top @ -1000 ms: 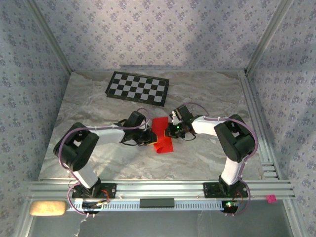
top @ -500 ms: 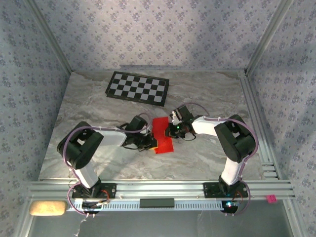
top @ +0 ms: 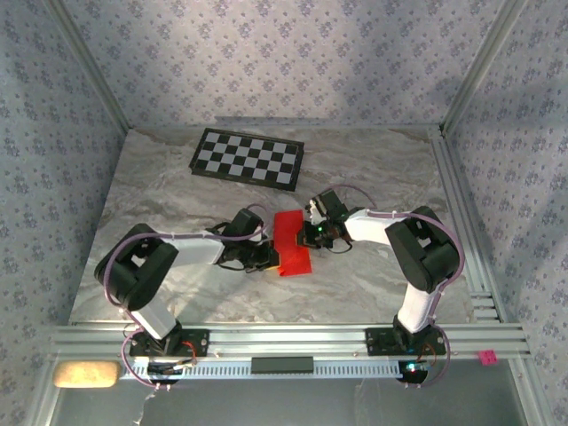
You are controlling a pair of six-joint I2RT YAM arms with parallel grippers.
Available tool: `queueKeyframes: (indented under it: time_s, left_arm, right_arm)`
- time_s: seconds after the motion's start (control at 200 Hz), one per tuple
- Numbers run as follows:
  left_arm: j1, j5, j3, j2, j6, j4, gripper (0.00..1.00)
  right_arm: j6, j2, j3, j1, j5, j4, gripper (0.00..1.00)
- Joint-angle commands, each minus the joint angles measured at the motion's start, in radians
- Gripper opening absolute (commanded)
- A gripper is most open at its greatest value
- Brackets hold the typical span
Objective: Fold a paper plane with a square sheet of paper (pick it up from the middle)
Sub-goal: First fold the square sheet of paper in half at the center of the table.
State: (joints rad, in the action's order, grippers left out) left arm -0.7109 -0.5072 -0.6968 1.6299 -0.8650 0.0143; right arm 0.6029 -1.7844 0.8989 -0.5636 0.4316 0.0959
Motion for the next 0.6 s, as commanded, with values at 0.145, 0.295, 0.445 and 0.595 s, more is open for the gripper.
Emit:
queueKeyframes:
  time_s: [0.145,0.295,0.445,0.595]
  left_arm:
    - [-0.038,-0.025,-0.020,-0.018,-0.066,0.093,0.00]
    - [-0.046,-0.007,0.006,0.016,-0.066,0.096,0.00]
    - [-0.046,0.003,0.060,0.038,-0.060,0.107,0.00]
    - [-0.049,0.018,0.091,0.034,-0.027,0.052,0.00]
  right_arm:
    - [0.007,-0.031,-0.053,0.002,-0.125,0.132,0.00]
    - [0.007,-0.032,-0.051,0.001,-0.125,0.134,0.00]
    - [0.009,-0.036,-0.050,0.000,-0.125,0.133,0.00]
    - [0.006,-0.041,-0.050,-0.001,-0.126,0.135,0.00]
